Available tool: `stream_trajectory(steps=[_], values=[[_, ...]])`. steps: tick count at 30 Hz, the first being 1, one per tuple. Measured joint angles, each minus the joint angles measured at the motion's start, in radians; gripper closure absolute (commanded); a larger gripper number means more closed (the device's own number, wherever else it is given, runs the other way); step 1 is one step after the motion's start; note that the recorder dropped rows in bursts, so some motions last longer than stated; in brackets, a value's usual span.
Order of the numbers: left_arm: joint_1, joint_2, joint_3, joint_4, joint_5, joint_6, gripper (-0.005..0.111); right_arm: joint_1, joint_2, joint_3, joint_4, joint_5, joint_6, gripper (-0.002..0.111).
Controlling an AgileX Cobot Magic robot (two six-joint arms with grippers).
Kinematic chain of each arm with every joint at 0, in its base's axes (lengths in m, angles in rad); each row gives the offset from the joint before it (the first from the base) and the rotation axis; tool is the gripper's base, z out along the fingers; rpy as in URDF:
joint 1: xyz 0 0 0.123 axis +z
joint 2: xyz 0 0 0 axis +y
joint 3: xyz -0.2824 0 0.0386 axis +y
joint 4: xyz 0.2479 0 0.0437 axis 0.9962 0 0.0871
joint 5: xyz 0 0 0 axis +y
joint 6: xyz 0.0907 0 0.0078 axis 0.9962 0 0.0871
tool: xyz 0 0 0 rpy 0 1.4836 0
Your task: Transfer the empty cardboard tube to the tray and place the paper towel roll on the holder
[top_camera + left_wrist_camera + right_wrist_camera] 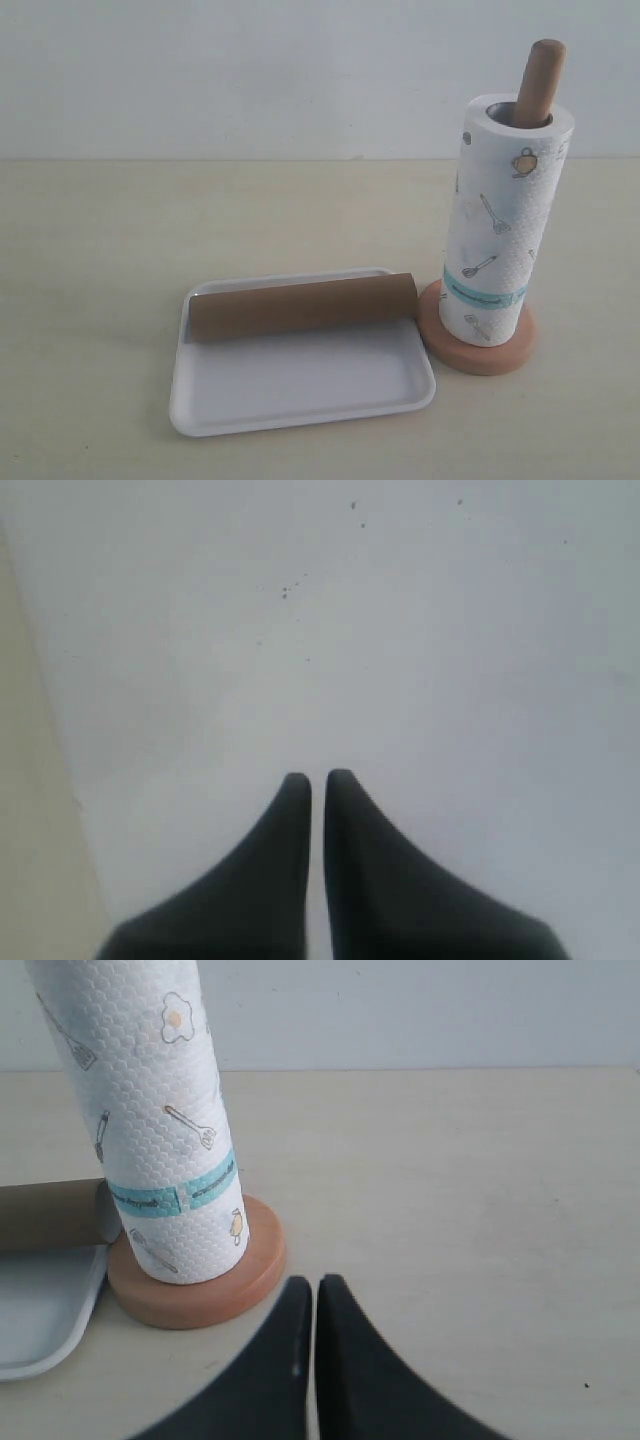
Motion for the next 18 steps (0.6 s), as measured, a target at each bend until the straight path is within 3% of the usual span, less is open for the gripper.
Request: stream_trajectory(steps=[9,14,18], values=[[0.000,-0.053,0.001,0.215,0.022,0.039,0.103,0.000,0.000,0.000,0.000,0.000,0.000,0.107],[0.000,-0.054,0.001,0.248,0.028,0.288,0.103,0.000,0.000,0.000,0.000,0.000,0.000,0.107],[0.000,-0.054,0.001,0.147,0.028,0.586,0.103,0.000,0.000,0.000,0.000,0.000,0.000,0.107]])
